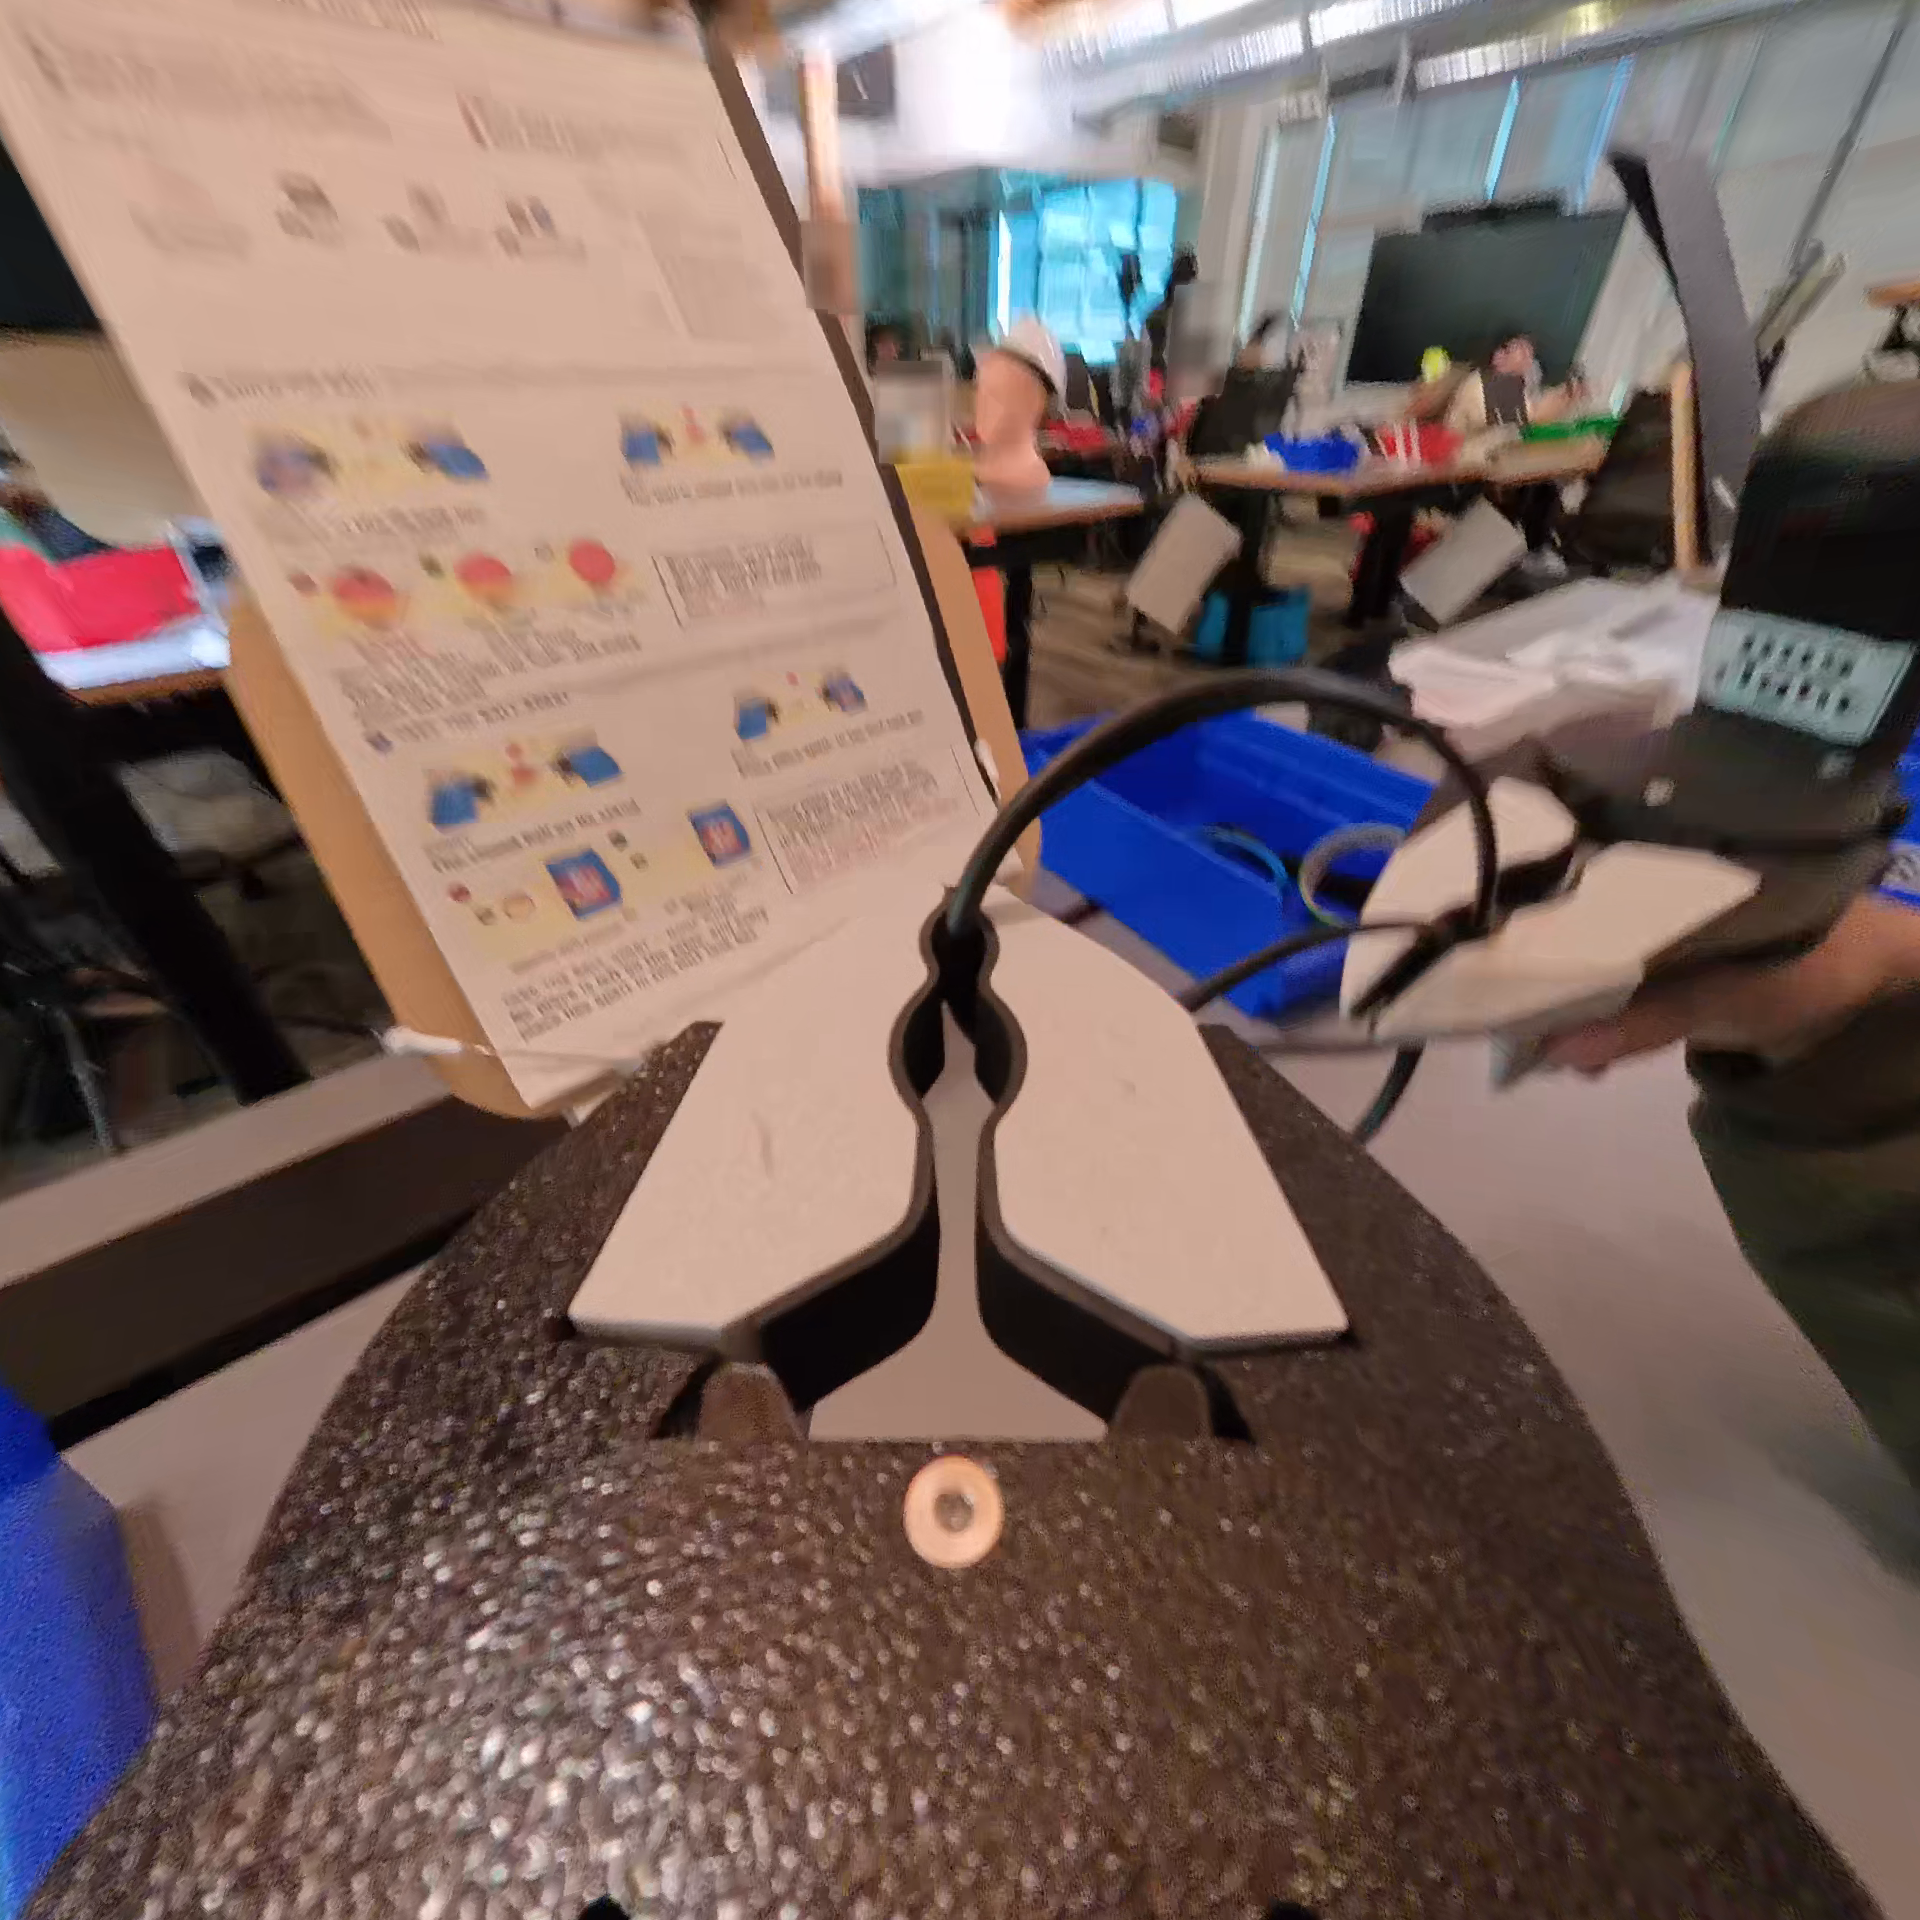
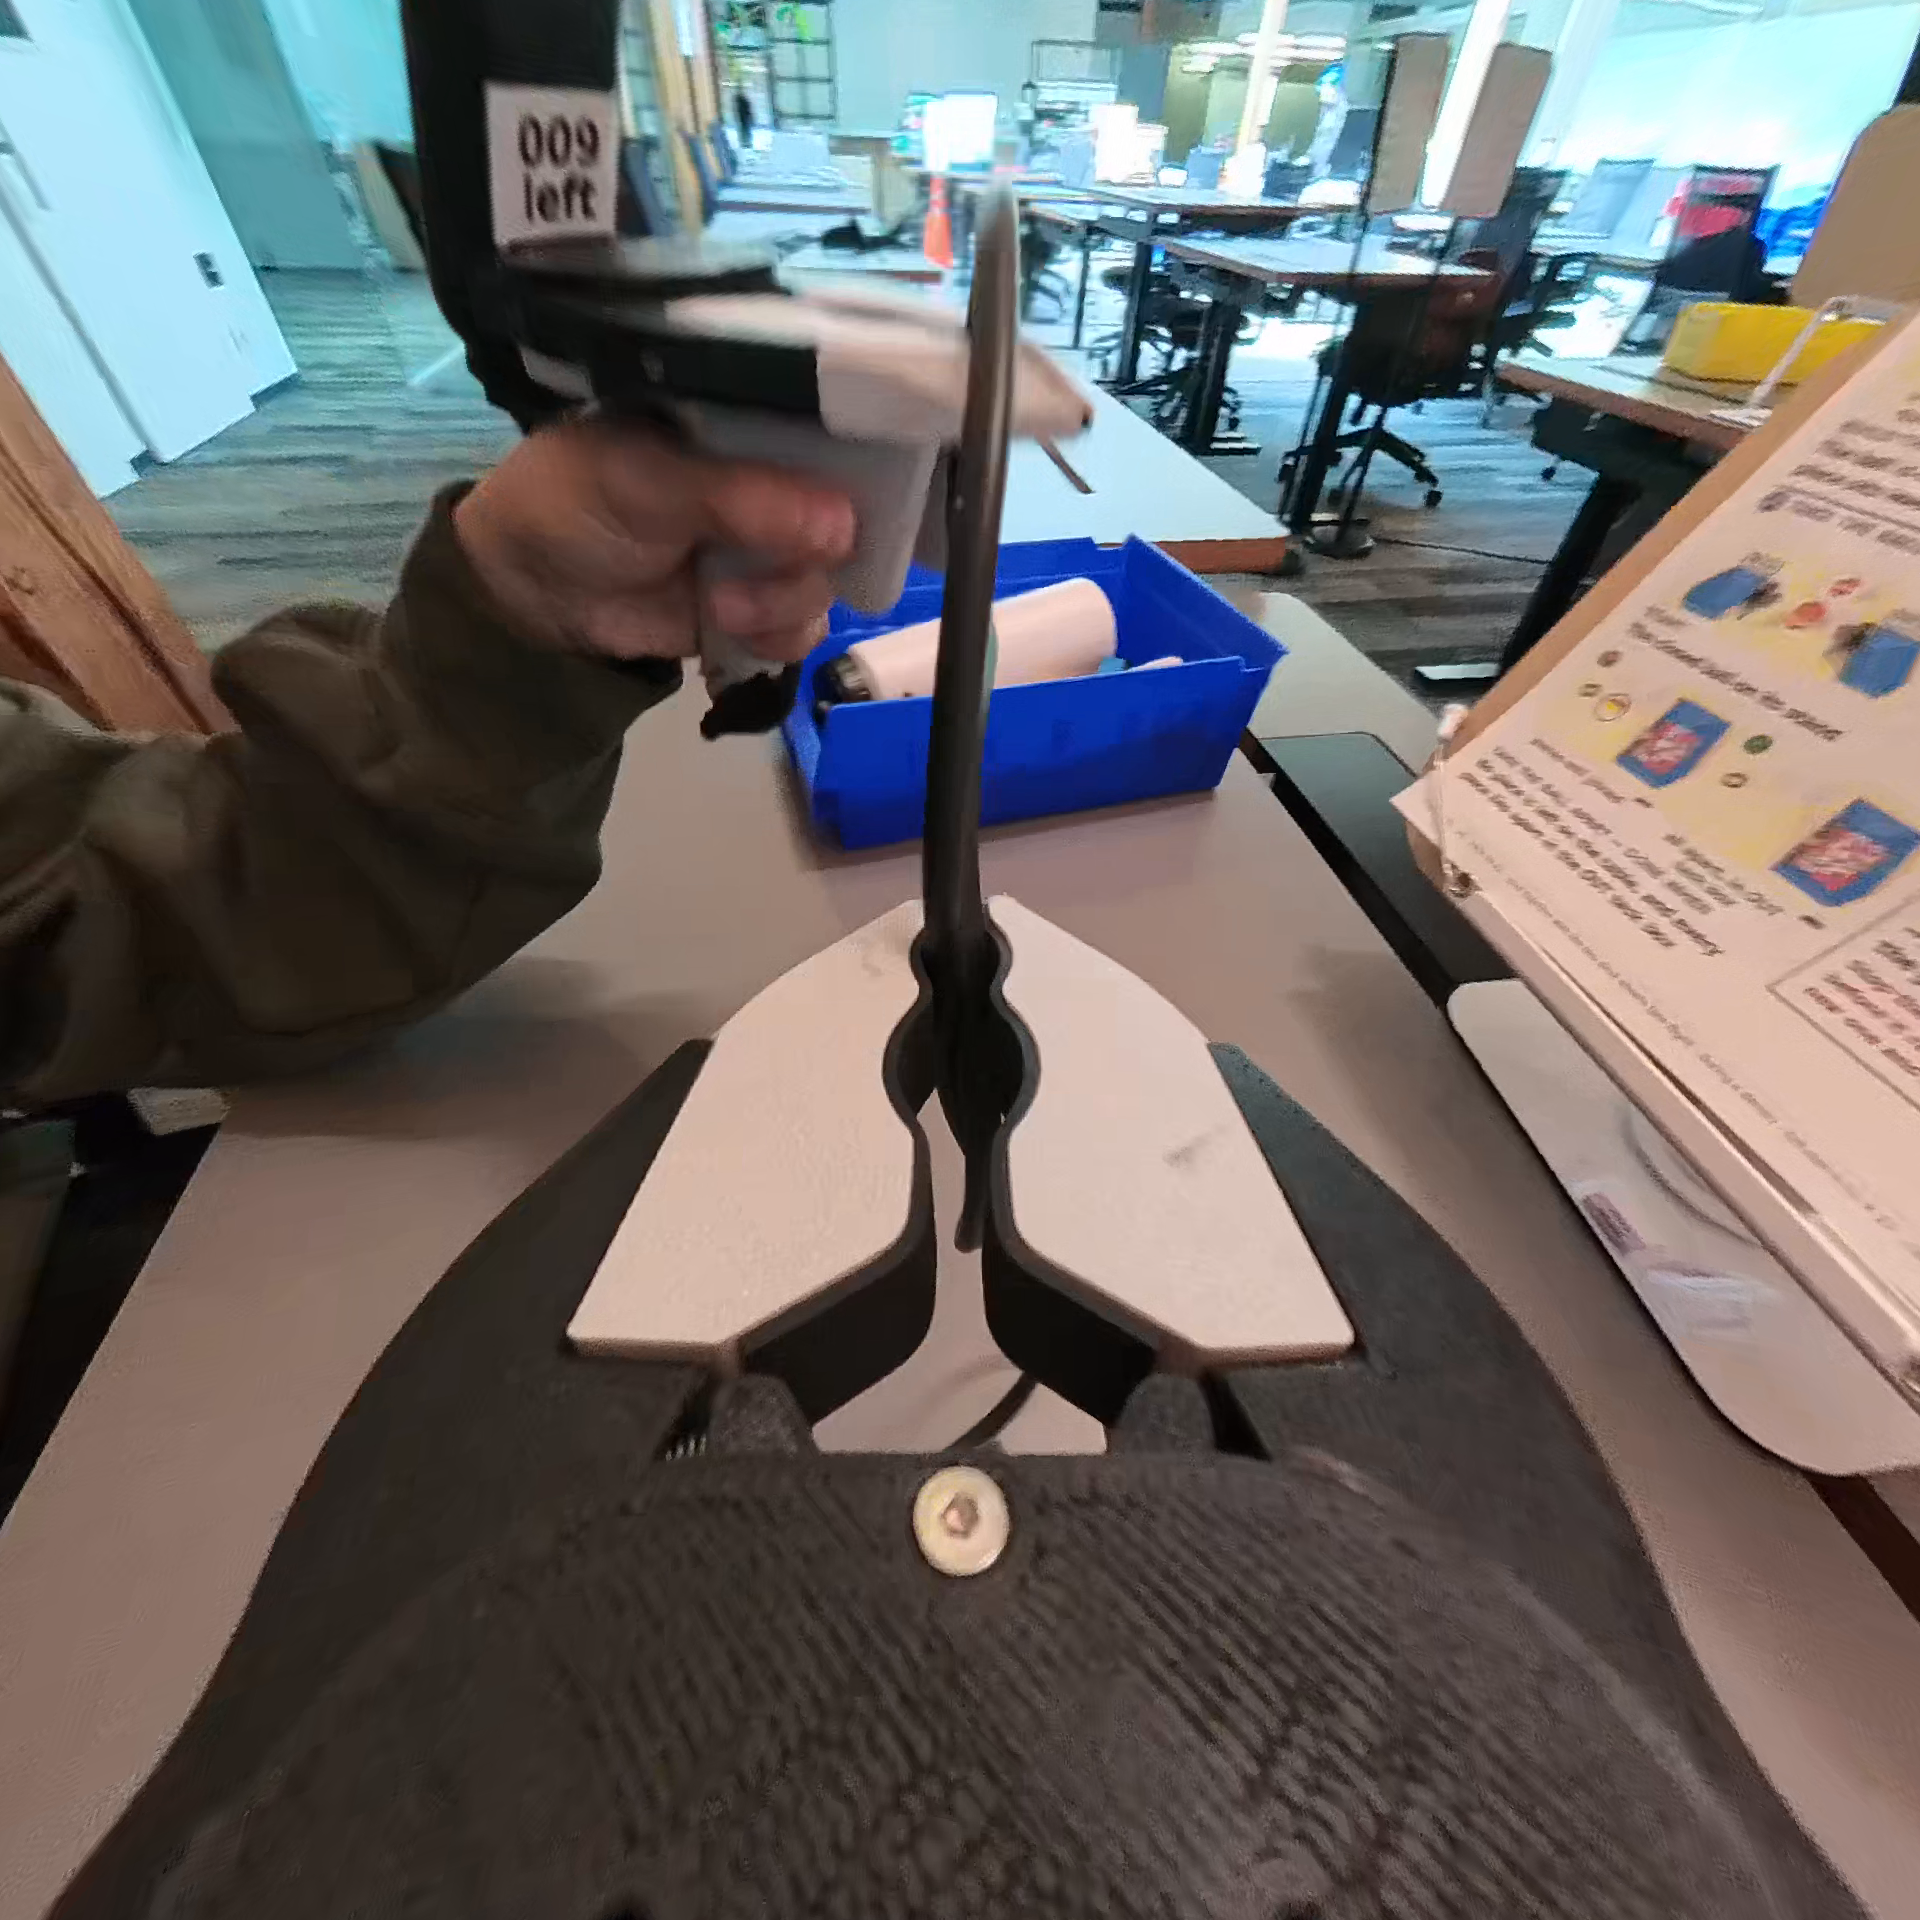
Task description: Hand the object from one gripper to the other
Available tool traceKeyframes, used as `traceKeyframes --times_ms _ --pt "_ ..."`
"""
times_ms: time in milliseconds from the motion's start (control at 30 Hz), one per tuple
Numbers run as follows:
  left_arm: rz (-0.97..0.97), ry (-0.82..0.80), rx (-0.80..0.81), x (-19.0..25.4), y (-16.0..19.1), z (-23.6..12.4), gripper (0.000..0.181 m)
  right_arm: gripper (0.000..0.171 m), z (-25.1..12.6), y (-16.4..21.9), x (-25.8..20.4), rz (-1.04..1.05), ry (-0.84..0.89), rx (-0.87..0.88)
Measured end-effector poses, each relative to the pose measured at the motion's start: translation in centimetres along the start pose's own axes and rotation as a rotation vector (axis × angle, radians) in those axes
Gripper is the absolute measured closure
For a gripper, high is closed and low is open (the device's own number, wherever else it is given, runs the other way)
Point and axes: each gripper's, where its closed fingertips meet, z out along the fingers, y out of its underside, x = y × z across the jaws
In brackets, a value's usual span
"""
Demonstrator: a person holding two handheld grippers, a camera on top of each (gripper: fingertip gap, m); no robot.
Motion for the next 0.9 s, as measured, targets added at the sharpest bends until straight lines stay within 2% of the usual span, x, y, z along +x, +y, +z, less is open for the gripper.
traceKeyframes --times_ms 33,67,133,300,400,467,567,700,833,900 --pt "-0.006 0.048 -0.061 0.4 1.4 0.6 0.181 0.167 -0.4 -0.3 0.4 0.006 0.032 0.004" --pt "-0.013 0.101 -0.137 0.9 2.9 1.0 0.171 0.167 -0.9 -0.6 0.8 0.013 0.067 0.009" --pt "-0.012 0.188 -0.312 2.0 6.1 1.6 0.139 0.167 -2.2 -1.0 1.9 0.041 0.153 0.013" --pt "0.116 0.389 -0.421 7.0 9.6 3.1 0.119 0.167 -4.3 -2.2 3.5 0.082 0.303 0.055" --pt "0.17 0.363 -0.417 8.1 10.9 5.3 0.119 0.167 -4.0 -2.2 3.5 0.09 0.321 0.043" --pt "0.229 0.374 -0.425 8.7 11.8 6.1 0.111 0.167 -3.8 -2.0 3.8 0.084 0.343 0.031" --pt "0.348 0.354 -0.486 8.8 13.8 6.7 0.099 0.167 -3.3 -3.1 2.7 0.124 0.258 0.105" --pt "0.358 0.359 -0.451 9.4 13.6 7.2 0.104 0.167 -3.8 -2.6 3.6 0.107 0.326 0.073" --pt "0.393 0.286 -0.37 8.7 12.3 7.8 0.123 0.167 -4.3 -3.3 3.7 0.157 0.315 0.137" --pt "0.437 0.299 -0.35 9.3 12.2 7.8 0.141 0.167 -4.3 -3.6 3.7 0.17 0.309 0.158"
